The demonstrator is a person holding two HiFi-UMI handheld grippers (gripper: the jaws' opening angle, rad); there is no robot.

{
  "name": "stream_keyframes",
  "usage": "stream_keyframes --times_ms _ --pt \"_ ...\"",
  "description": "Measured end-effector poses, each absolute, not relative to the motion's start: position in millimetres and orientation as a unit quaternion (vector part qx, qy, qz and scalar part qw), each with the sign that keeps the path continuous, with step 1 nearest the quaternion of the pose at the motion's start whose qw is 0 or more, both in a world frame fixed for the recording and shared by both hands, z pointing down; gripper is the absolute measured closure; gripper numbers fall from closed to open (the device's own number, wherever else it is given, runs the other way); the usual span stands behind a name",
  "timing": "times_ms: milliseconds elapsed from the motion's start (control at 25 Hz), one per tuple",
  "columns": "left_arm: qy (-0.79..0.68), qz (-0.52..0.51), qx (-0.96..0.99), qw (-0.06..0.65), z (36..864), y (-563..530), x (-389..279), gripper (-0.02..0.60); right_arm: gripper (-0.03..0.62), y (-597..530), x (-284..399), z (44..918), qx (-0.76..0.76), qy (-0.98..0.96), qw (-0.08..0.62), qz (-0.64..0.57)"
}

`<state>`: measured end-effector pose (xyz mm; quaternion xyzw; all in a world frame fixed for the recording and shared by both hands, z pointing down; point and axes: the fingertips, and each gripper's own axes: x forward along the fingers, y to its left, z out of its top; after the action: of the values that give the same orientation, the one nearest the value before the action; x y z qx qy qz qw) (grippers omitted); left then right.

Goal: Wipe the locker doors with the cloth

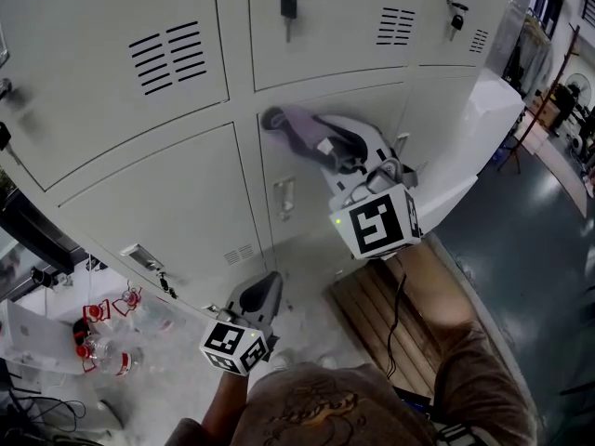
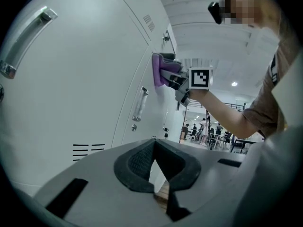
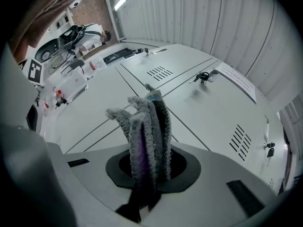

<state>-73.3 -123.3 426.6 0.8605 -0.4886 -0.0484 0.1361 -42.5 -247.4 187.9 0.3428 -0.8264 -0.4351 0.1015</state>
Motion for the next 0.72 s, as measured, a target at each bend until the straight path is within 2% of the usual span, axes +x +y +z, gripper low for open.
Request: stream_keyframes --times_ms 720 --pt "-0.496 -0.045 0.854 0.148 436.6 -116.6 -78.0 0.578 0.539 -247.9 -44.3 263.8 0.309 -0.85 0.145 -0.401"
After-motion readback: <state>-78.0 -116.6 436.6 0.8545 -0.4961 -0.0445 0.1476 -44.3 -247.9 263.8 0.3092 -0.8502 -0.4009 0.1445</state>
